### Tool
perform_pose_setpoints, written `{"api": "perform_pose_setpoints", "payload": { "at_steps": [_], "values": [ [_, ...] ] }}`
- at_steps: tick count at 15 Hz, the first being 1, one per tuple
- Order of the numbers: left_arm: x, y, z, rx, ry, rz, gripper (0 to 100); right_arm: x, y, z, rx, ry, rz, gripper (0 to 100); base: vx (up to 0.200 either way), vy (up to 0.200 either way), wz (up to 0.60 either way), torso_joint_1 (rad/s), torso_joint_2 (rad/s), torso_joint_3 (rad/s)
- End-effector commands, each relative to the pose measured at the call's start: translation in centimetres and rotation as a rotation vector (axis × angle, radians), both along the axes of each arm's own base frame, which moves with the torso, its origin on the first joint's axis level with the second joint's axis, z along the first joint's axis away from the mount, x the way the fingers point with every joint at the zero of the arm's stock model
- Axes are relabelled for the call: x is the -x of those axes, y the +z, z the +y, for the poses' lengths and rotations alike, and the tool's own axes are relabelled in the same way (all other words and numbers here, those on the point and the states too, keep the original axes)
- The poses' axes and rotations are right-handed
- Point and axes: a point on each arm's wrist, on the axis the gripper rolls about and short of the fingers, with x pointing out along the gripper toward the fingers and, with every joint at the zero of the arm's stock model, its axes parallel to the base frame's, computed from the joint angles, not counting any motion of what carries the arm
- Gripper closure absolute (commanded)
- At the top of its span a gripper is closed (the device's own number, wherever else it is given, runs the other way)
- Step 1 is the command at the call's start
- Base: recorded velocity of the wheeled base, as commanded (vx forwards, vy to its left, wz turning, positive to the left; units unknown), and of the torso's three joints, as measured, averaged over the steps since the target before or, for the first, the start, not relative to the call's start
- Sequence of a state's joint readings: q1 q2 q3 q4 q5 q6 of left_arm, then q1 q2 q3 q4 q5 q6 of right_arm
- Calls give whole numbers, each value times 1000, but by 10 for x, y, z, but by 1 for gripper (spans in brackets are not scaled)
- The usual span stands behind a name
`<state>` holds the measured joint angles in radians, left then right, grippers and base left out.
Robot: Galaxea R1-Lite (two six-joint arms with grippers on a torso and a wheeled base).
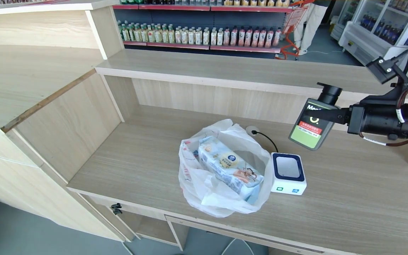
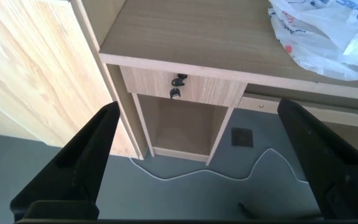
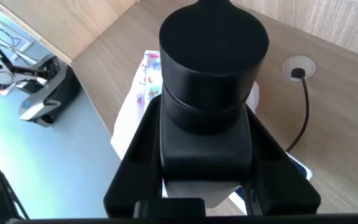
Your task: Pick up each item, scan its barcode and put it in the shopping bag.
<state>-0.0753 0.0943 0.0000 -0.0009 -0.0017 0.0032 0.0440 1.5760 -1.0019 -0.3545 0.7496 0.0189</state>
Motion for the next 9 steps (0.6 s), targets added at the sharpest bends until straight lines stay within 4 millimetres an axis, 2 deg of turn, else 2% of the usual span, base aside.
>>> {"api": "perform_pose_setpoints", "payload": {
  "at_steps": [1,7,9],
  "values": [
    [0,0,0,0,0,0,0,-24,-37,-7,-55,7,114,100,0,0,0,0,0,0],
    [0,0,0,0,0,0,0,-46,-89,-25,-114,55,166,100,0,0,0,0,0,0],
    [0,0,0,0,0,0,0,-50,-94,-26,-119,53,180,100,0,0,0,0,0,0]
  ]
}}
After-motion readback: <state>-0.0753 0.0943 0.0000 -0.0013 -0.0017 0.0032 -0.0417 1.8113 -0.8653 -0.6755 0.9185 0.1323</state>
